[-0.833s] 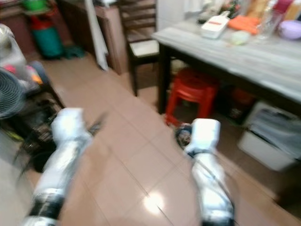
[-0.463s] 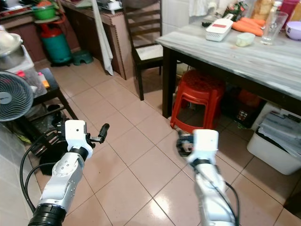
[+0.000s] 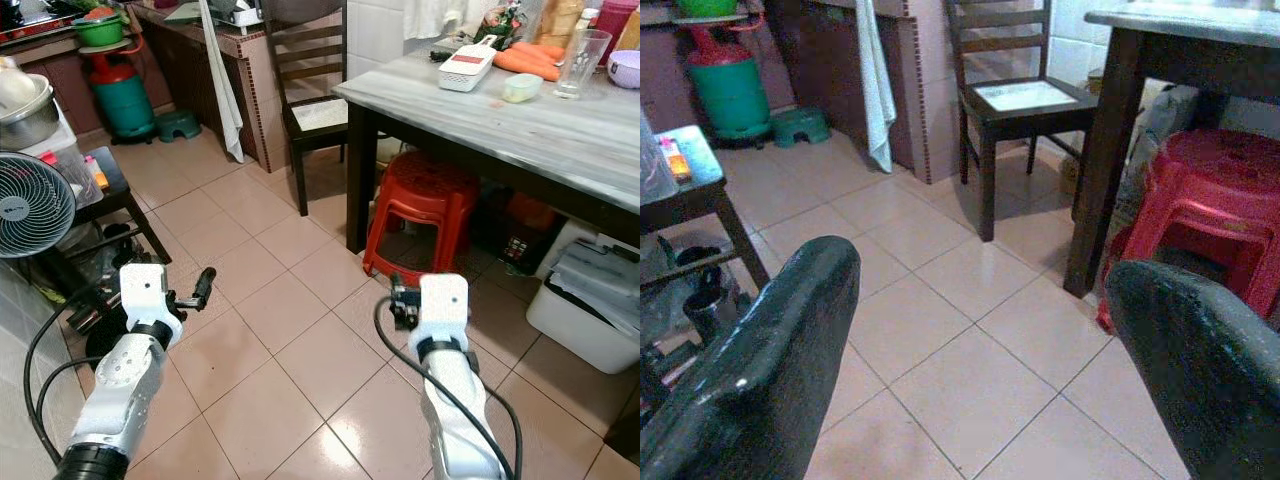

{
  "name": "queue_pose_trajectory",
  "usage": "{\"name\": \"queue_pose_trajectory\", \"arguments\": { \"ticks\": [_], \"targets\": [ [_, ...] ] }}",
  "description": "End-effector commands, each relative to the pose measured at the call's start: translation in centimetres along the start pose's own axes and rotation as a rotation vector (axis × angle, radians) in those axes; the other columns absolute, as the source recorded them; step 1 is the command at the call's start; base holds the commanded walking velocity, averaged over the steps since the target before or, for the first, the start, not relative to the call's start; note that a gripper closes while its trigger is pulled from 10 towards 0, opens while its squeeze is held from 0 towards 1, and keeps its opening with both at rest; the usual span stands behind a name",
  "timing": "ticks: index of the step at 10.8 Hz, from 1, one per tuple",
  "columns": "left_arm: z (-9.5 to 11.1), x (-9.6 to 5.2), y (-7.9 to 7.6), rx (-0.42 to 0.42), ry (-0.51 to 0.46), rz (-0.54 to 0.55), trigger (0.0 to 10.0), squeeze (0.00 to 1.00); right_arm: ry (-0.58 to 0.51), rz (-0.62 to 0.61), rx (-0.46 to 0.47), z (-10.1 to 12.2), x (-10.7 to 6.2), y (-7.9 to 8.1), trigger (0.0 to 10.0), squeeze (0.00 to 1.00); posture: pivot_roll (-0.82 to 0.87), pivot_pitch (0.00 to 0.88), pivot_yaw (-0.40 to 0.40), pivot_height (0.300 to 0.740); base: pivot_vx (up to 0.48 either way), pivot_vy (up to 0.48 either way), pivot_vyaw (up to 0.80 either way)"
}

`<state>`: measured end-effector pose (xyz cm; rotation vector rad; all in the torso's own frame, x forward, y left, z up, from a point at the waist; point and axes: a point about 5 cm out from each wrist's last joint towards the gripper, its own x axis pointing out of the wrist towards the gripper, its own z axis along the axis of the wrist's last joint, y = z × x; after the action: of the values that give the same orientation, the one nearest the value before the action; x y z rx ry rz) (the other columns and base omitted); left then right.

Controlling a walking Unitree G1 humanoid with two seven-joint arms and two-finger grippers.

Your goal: Setting the table

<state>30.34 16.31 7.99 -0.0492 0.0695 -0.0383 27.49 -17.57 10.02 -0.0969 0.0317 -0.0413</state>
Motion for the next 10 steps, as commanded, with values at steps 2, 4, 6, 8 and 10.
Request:
{"name": "queue_pose_trajectory", "arguments": {
  "ticks": [2, 4, 6, 8, 10],
  "targets": [
    [0.05, -0.16, -0.12, -0.001, -0.009, 0.001, 10.0, 0.0, -0.035, 0.009, 0.019, 0.76, 0.06, 0.25, 0.0, 0.0, -0.08, 0.0, 0.099, 0.74, 0.0, 0.0, 0.0],
    [0.33, -0.3, 0.09, 0.006, -0.017, -0.004, 10.0, 0.0, -0.032, 0.003, 0.035, 0.86, -0.1, 0.18, 0.0, 0.0, -0.08, 0.0, 0.1, 0.74, 0.0, 0.0, 0.0],
    [0.4, -0.52, 0.37, 0.009, -0.01, -0.003, 10.0, 1.0, -0.018, -0.008, 0.053, 0.77, -0.28, 0.15, 10.0, 1.0, -0.08, 0.0, 0.101, 0.74, 0.0, 0.0, 0.0],
    [0.27, -0.52, 0.44, 0.003, 0.0, 0.009, 10.0, 1.0, -0.015, -0.003, 0.042, 0.79, -0.41, 0.22, 10.0, 1.0, -0.08, 0.0, 0.101, 0.74, 0.0, 0.0, 0.0],
    [0.33, -0.47, 0.41, -0.017, -0.015, 0.032, 0.0, 0.0, -0.008, -0.001, 0.041, 0.77, -0.58, 0.06, 0.0, 0.0, -0.08, 0.0, 0.101, 0.74, 0.0, 0.0, 0.0]
  ]
}}
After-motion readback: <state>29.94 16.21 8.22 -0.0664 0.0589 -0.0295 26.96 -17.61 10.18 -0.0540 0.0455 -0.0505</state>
